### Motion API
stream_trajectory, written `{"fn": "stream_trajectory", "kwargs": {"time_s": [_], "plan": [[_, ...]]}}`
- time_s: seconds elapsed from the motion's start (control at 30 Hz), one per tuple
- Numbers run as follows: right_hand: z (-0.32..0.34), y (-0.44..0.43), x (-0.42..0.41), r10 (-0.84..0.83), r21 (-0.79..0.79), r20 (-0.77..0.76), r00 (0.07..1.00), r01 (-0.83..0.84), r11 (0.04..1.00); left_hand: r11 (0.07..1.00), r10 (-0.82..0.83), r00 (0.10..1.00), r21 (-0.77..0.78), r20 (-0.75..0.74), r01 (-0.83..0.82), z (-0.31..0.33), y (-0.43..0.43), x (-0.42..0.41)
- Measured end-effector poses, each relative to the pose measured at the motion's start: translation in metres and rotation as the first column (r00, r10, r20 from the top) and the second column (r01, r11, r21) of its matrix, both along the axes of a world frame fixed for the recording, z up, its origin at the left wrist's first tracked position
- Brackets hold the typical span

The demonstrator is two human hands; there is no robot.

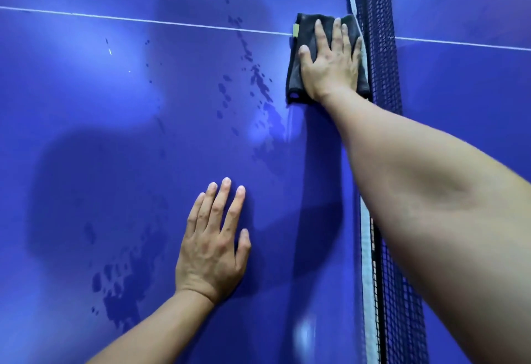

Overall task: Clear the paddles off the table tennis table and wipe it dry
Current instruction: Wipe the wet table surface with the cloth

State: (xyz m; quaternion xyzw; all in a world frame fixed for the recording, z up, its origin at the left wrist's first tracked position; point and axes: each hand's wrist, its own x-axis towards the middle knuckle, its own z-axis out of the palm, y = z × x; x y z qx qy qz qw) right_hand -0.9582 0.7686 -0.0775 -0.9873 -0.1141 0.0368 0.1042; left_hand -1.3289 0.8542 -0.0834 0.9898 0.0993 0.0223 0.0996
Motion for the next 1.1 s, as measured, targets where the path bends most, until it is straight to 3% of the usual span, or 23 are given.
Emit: {"fn": "stream_trajectory", "kwargs": {"time_s": [0.2, 0.43, 0.7, 0.8, 0.93, 1.1], "plan": [[0.008, -0.030, -0.076, 0.074, 0.036, -0.012, 0.997, -0.074, 0.997, 0.999, 0.017, 1.000, -0.032, -0.007, -0.017, 0.001, 0.001, 0.004], [0.005, -0.074, -0.208, 0.019, 0.041, 0.005, 1.000, -0.019, 0.999, 0.996, 0.010, 1.000, -0.092, 0.004, -0.009, 0.000, 0.002, 0.001], [0.003, -0.129, -0.351, 0.029, 0.082, 0.003, 1.000, -0.029, 0.996, 1.000, -0.029, 0.999, 0.003, -0.037, 0.029, 0.006, -0.002, -0.011], [0.001, -0.152, -0.400, 0.036, 0.079, 0.020, 0.999, -0.038, 0.996, 0.994, -0.107, 0.994, -0.036, -0.013, 0.106, 0.014, -0.021, -0.056], [-0.004, -0.173, -0.457, 0.020, 0.095, 0.029, 0.999, -0.023, 0.995, 0.976, -0.204, 0.979, -0.071, 0.002, 0.204, 0.012, -0.056, -0.178], [-0.004, -0.198, -0.542, -0.027, 0.104, 0.029, 0.999, 0.024, 0.994, 0.984, -0.129, 0.992, -0.126, 0.007, 0.129, 0.010, -0.077, -0.290]]}}
